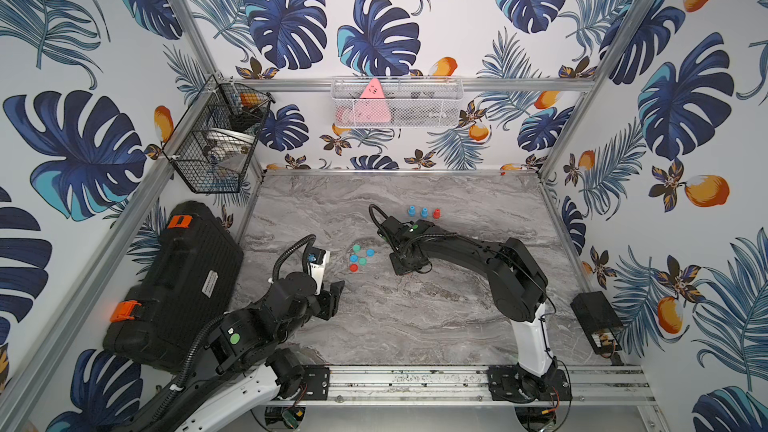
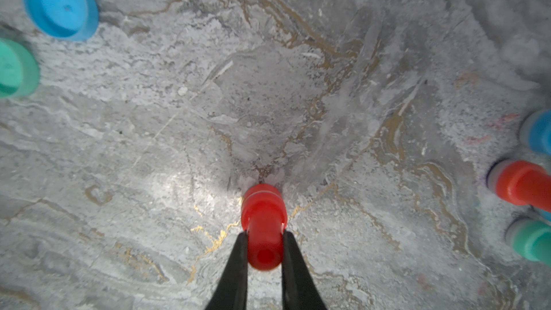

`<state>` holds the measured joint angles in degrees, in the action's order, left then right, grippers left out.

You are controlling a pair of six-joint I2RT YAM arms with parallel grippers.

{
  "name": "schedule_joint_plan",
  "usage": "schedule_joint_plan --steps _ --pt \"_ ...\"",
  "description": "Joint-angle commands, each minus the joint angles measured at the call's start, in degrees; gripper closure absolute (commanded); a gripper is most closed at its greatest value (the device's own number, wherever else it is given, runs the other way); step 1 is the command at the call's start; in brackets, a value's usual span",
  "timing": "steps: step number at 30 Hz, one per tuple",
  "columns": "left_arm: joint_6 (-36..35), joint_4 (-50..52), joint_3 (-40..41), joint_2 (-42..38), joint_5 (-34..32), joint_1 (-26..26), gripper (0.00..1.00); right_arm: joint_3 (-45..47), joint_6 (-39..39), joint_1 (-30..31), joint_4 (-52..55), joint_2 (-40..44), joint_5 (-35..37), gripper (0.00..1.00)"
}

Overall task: Close the stamp cap
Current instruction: Close the cover of the stamp.

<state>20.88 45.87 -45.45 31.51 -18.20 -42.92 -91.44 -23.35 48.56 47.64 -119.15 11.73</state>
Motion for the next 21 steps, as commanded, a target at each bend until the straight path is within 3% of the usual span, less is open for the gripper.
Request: schedule_joint_plan --steps 1,21 --pt "-0.56 -1.04 0.01 0.01 -0.67 0.03 0.35 0.14 -0.07 -0.04 0.11 -0.37 0.89 0.85" --pt "-0.5 -1.07 0.01 -0.1 -0.68 0.03 0.35 4.08 -0.73 -0.57 -2.07 -1.0 -0.21 0.85"
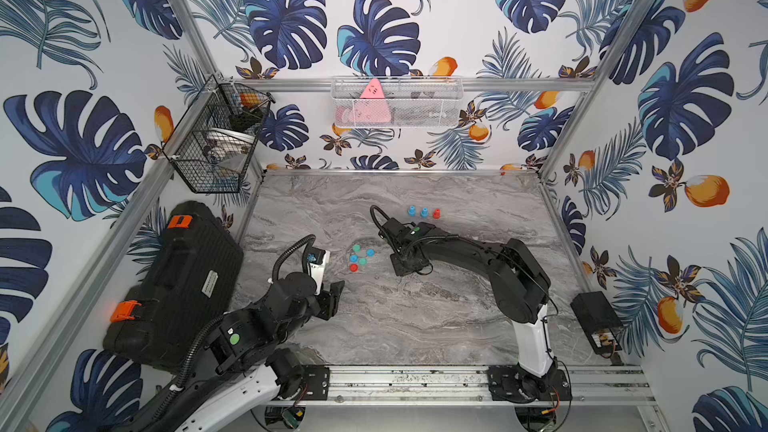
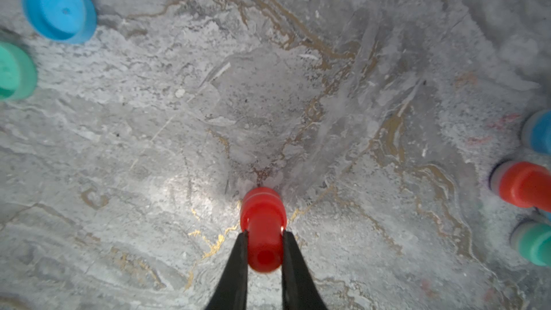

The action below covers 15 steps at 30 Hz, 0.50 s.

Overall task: Close the stamp cap
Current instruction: Close the cover of the stamp.

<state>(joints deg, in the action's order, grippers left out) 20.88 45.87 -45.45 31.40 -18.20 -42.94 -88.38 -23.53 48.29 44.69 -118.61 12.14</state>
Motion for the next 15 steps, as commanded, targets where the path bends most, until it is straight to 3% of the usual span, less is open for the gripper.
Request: schedule_joint_plan --steps 1,15 --pt "-0.5 -1.06 -0.02 -0.02 -0.67 0.05 0.35 1.02 -0.55 -0.37 0.85 -1.67 -0.63 0.85" --pt "-0.54 -1.05 -0.03 0.05 -0.61 0.05 0.35 -0.81 1.2 -4.56 1.58 -1.46 -1.8 0.86"
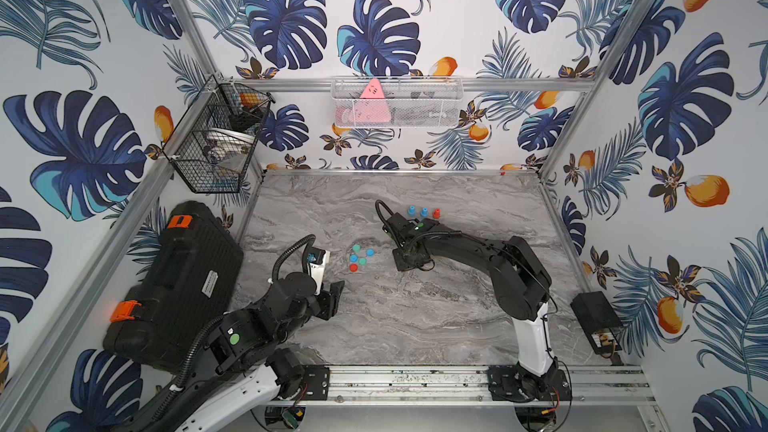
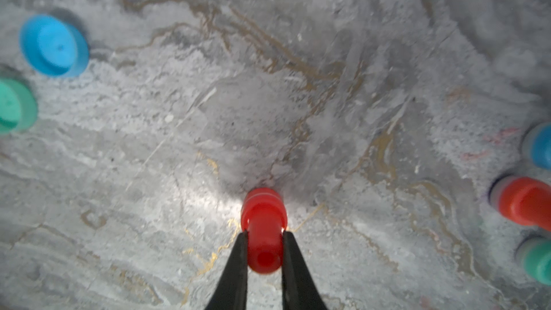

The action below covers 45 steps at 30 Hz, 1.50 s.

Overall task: Close the stamp cap
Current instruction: Close the cover of the stamp, then move the stamp at the center of the board.

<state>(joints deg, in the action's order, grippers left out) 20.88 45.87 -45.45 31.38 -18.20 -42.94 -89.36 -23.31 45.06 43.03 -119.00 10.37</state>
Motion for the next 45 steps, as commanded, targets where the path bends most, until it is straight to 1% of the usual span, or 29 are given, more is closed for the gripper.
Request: schedule_joint_plan --steps 1,14,19,25,28,37,45 --pt "-0.49 -1.11 0.0 0.05 -0.63 0.05 0.35 -0.33 1.3 -1.97 3.48 -1.12 -0.08 0.86" --pt "-0.35 -1.02 0.07 -0.4 -0.8 0.05 0.35 -6.81 5.84 -12.84 5.52 -1.93 -0.9 0.86" --pt "-0.23 -1.0 0.06 -0.2 -0.94 0.05 0.35 -10.15 7.29 -16.18 6.3 -2.8 -0.58 0.86" --pt "-0.24 -1.01 0.06 -0.14 -0.94 0.0 0.35 -14.38 7.43 -18.64 6.48 -4.79 -0.92 0.86" --pt "-0.28 -0.98 0.01 -0.14 -0.97 0.05 0.35 -16.4 6.9 -21.1 6.79 -6.19 -0.75 0.86" --pt "-0.27 -1.06 0.17 -0.03 -0.79 0.05 0.35 -23.79 5.96 -24.45 7.22 -10.85 -1.45 0.86" --pt "-0.26 -1.07 0.21 -0.42 -0.94 0.05 0.35 -31.33 5.37 -25.06 10.12 -16.45 -0.23 0.86"
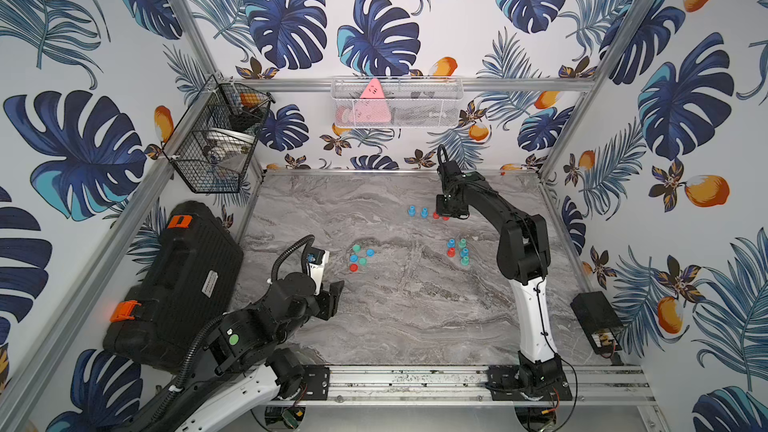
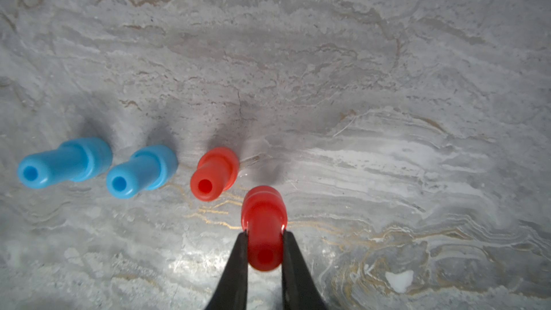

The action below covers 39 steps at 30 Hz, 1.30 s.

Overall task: Close the stamp cap
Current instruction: Move the stamp at the center of the board.

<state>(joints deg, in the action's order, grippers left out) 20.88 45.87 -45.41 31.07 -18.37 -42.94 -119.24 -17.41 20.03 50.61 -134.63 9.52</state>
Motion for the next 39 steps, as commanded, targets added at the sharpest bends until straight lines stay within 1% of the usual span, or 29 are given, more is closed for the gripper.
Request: schedule_joint_plan --steps 1,11,27,39 --pt "-0.23 -1.1 0.14 -0.2 -0.75 0.05 0.35 -1.68 -0.54 -0.12 2.42 -1.14 0.76 0.86" --pt "-0.38 -1.14 0.19 -0.46 -0.58 0.05 0.35 -3.59 -0.56 -1.12 2.95 -2.89 0.83 0.85" --pt "-0.36 -1.2 0.22 -0.48 -0.71 0.05 0.34 -11.83 -1.04 -1.76 6.45 -7.7 -1.41 0.83" --pt "-0.32 -1.19 0.32 -0.55 -0.79 0.05 0.35 -13.74 -0.96 -1.78 7.49 -8.11 -0.51 0.75"
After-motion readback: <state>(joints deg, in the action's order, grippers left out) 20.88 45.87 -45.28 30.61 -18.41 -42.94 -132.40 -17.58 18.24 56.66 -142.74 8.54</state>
